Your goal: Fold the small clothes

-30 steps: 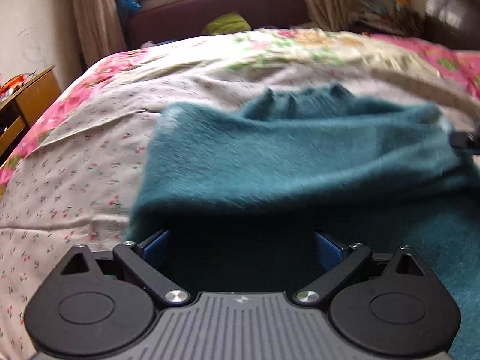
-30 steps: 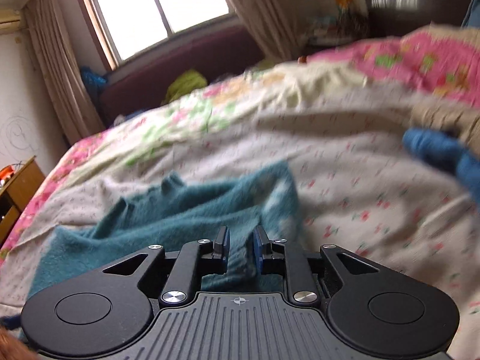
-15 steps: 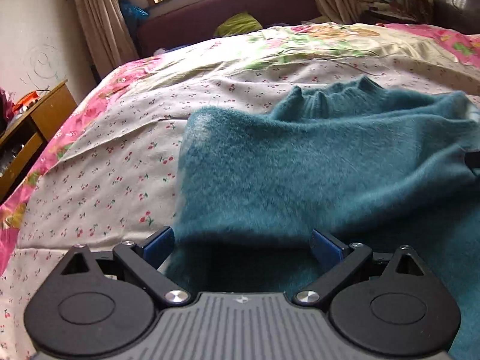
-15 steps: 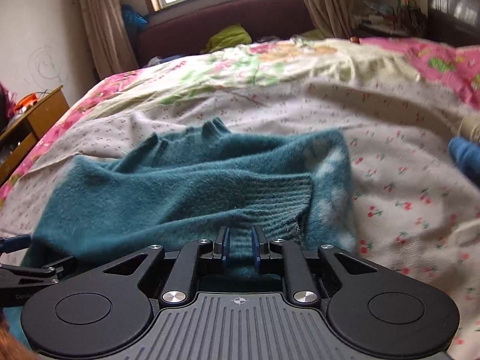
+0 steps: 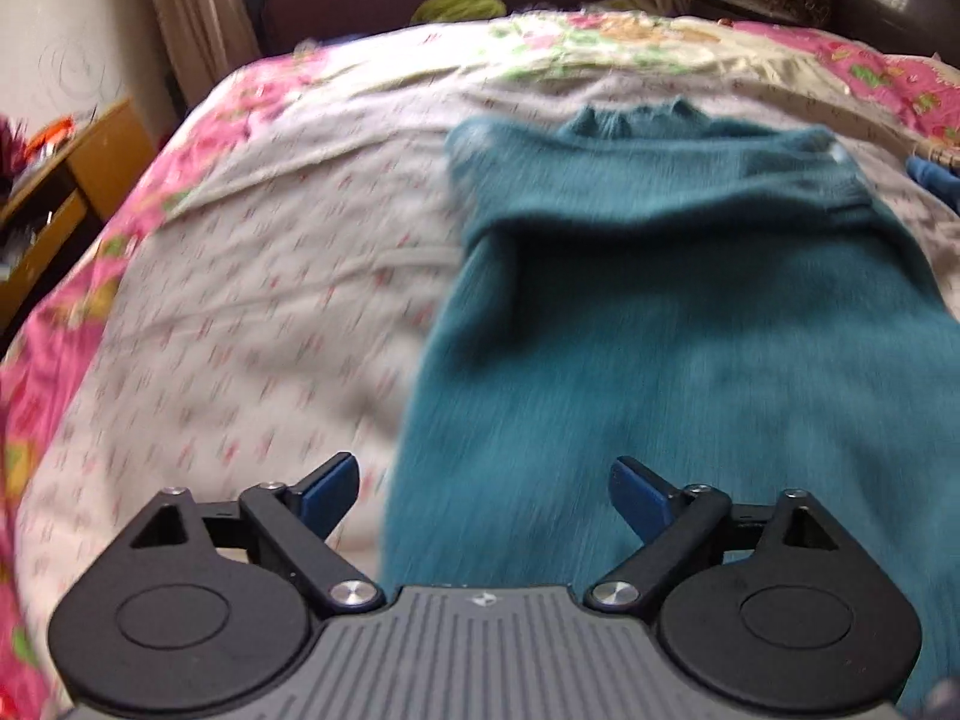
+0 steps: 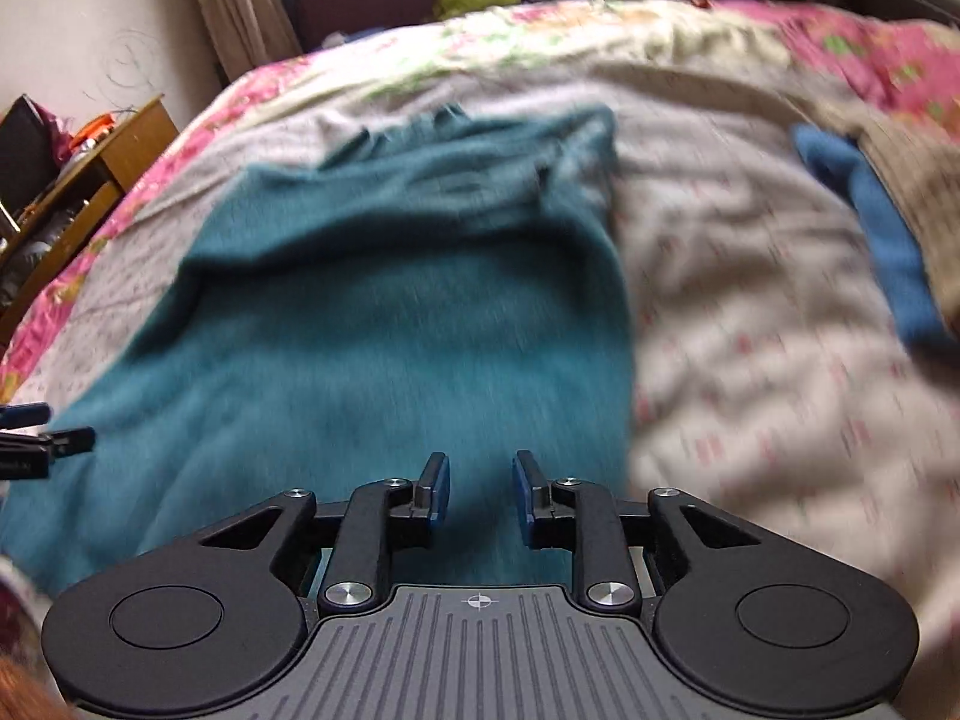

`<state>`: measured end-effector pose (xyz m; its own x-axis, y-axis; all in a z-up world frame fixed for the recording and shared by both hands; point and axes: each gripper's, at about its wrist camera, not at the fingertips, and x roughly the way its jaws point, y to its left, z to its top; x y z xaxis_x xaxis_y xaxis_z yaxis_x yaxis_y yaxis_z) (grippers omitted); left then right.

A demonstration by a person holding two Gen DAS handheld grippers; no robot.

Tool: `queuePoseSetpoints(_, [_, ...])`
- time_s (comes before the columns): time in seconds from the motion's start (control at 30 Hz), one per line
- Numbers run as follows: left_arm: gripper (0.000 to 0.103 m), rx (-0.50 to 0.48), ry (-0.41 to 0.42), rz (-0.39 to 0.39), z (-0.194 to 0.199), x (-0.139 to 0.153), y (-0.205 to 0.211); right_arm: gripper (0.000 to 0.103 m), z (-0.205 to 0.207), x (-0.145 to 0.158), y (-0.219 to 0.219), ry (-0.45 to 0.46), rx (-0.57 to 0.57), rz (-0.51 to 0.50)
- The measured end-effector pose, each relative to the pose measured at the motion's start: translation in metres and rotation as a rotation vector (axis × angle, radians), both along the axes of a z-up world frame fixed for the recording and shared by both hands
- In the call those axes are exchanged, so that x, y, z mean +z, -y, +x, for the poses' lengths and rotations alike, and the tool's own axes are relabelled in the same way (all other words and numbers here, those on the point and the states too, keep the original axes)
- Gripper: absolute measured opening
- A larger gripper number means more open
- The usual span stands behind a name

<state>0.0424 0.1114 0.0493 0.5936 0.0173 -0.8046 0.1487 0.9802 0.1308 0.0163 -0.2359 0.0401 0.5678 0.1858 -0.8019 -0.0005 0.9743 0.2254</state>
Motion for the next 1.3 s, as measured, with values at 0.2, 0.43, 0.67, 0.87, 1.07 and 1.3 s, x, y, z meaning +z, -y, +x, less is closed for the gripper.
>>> queuePoseSetpoints(0.2, [0.097, 0.020, -0.029, 0.002, -0.033, 0.001, -0.016, 0.033, -0.030, -0.006, 0.003, -0.061, -0.013, 0.020])
queuePoseSetpoints(0.43, [0.095, 0.016, -0.063, -0.041, -0.023, -0.005, -0.021, 0.034, -0.042, -0.014, 0.009, -0.079, -0.050, 0.049])
queuePoseSetpoints(0.67, [0.075, -0.024, -0.088, -0.073, -0.025, -0.004, -0.016, 0.035, -0.047, -0.023, 0.016, -0.117, -0.072, 0.069])
queuePoseSetpoints(0.87, [0.076, -0.041, -0.123, -0.054, -0.023, -0.009, -0.017, 0.036, -0.051, -0.026, 0.014, -0.155, -0.043, 0.116])
queuePoseSetpoints(1.07, [0.079, -0.040, -0.147, -0.047, -0.018, -0.012, -0.017, 0.032, -0.050, -0.031, 0.016, -0.165, -0.057, 0.187])
queuePoseSetpoints(1.3, [0.040, -0.047, -0.155, -0.101, -0.021, 0.000, -0.020, 0.015, -0.056, -0.022, 0.017, -0.108, -0.067, 0.270])
